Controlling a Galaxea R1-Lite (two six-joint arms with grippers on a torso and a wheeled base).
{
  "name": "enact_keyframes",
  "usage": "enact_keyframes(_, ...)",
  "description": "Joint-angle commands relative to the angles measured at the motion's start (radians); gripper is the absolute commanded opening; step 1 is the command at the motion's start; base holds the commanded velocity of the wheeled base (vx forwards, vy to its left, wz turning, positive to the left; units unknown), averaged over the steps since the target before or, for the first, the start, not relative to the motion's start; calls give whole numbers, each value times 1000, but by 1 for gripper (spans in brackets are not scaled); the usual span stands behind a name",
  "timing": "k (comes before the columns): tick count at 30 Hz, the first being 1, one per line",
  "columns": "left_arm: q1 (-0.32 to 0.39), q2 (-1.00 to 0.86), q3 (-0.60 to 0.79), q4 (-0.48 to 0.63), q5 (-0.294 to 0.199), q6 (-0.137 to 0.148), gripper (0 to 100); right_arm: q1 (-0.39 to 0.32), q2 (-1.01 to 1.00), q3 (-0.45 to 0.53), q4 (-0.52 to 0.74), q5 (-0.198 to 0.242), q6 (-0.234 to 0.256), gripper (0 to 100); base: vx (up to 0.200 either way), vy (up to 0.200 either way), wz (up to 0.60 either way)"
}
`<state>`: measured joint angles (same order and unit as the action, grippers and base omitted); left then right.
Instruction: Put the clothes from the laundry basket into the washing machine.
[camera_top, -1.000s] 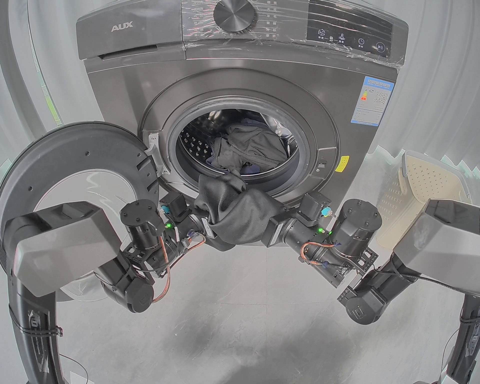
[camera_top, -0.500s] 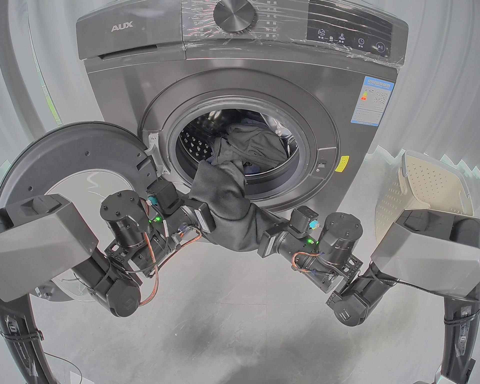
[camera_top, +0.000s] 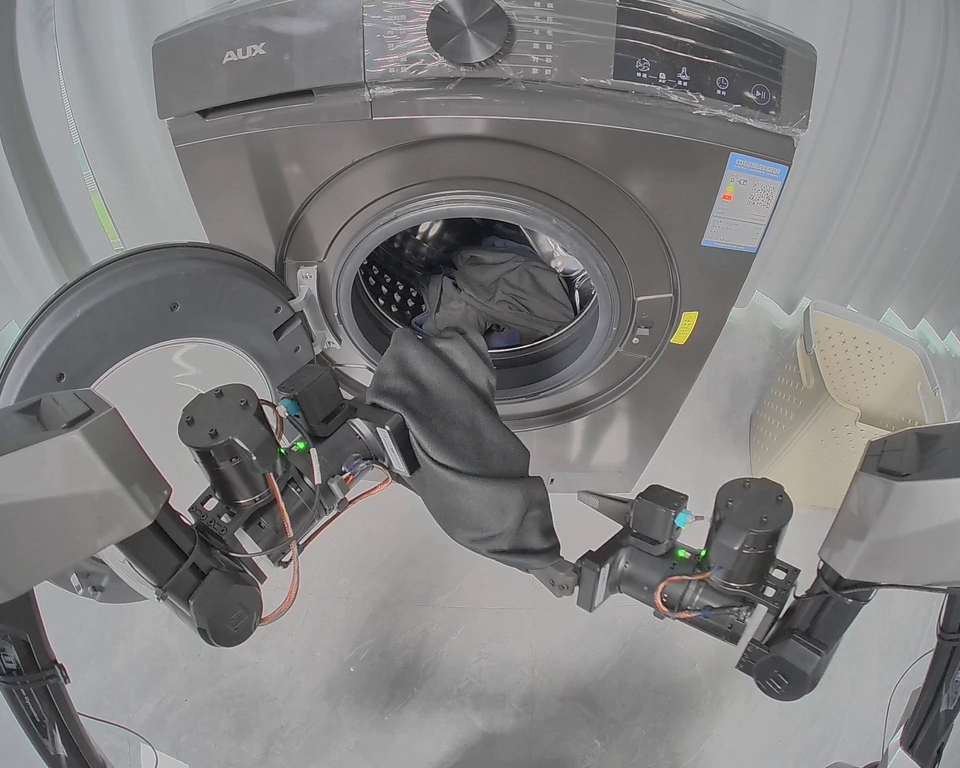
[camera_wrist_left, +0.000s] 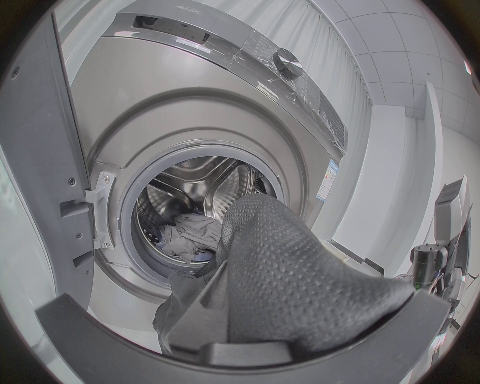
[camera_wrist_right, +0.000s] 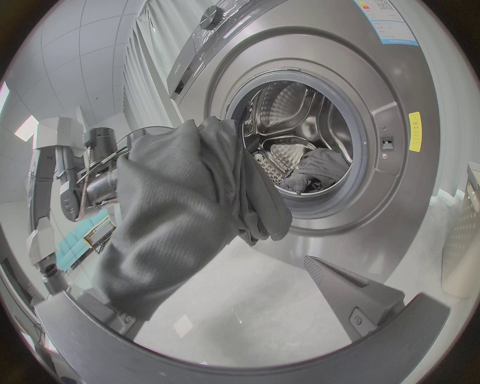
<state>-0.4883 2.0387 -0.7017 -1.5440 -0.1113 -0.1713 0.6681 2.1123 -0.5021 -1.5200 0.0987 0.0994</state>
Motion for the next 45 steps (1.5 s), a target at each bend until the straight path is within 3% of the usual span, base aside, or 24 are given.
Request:
enact_keyframes(1, -10, -45, 64, -1, 24, 19, 0, -18, -123, 146, 1, 22, -15, 100, 0, 0, 0)
enact_keyframes(8, -9, -57, 102, -1, 41, 55, 0, -24, -127, 194, 0, 44, -24, 100, 0, 0, 0)
enact_keyframes(10, -13, -61, 123, -2, 39, 68, 0, -36, -118, 140, 3, 29, -18, 100, 0, 0, 0)
enact_keyframes(13, -13, -84, 177, -1, 35, 82, 0, -74, -98, 56, 6, -36, -3, 100, 0, 0, 0)
enact_keyframes(16, -10, -95, 194, -1, 38, 81, 0, -90, -89, 2, 4, -59, 23, 100, 0, 0, 0)
enact_keyframes(34, -26, -52, 156, -1, 38, 87, 0, -76, -86, 19, 1, -57, 25, 100, 178, 0, 0)
enact_keyframes(39, -44, -37, 145, -1, 38, 87, 0, -39, -94, 83, 0, -34, 14, 100, 200, 0, 0)
enact_keyframes(45, -79, -5, 133, -1, 41, 92, 0, -5, -98, 111, -3, -19, 13, 100, 0, 0, 0)
